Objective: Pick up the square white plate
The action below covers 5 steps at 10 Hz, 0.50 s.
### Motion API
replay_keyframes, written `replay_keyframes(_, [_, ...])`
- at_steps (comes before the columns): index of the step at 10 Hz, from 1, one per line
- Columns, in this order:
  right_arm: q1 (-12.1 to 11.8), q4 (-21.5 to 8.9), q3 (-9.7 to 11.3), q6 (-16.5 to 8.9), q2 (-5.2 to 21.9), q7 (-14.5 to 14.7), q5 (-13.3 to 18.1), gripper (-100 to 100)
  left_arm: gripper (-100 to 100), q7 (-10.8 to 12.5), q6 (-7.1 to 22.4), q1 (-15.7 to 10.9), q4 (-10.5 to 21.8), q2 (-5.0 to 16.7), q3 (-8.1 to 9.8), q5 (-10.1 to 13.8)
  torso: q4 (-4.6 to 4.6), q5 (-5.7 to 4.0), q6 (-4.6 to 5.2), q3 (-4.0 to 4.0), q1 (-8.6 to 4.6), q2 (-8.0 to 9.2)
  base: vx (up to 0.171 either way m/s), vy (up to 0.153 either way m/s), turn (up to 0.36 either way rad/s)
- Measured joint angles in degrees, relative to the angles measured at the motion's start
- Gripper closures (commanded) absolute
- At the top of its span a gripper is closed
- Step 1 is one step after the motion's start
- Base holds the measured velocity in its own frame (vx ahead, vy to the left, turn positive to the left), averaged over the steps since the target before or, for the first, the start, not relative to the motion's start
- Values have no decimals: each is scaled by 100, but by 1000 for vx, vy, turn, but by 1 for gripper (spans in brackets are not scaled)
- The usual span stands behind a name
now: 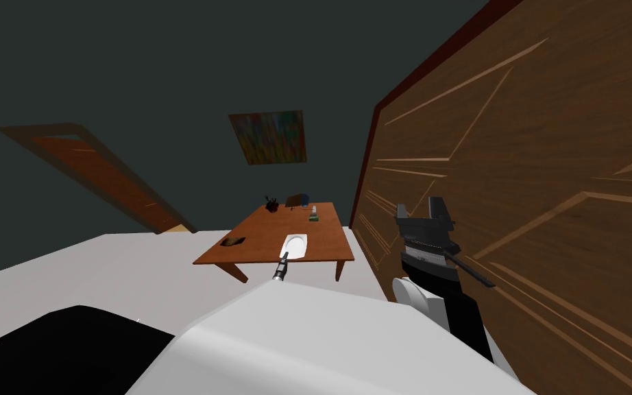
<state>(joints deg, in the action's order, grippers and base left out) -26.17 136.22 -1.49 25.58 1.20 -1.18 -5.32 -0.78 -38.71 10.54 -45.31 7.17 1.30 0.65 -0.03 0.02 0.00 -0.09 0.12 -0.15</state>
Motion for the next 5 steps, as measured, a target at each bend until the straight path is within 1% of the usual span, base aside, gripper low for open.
replay_keyframes(1, [0,0,0,0,0,0,0,0,-100,26,-14,-26,120,-35,24,19,0,0,0,0,0,0,48,32,24])
replay_keyframes(3, [0,0,0,0,0,0,0,0,-100,62,9,-123,389,-203,92,66,-1,0,0,-2,-1,-5,55,33,23])
replay_keyframes(5, [0,0,0,0,0,0,0,0,-100,115,24,-175,578,-389,139,104,0,-1,0,-1,-2,-1,39,27,12])
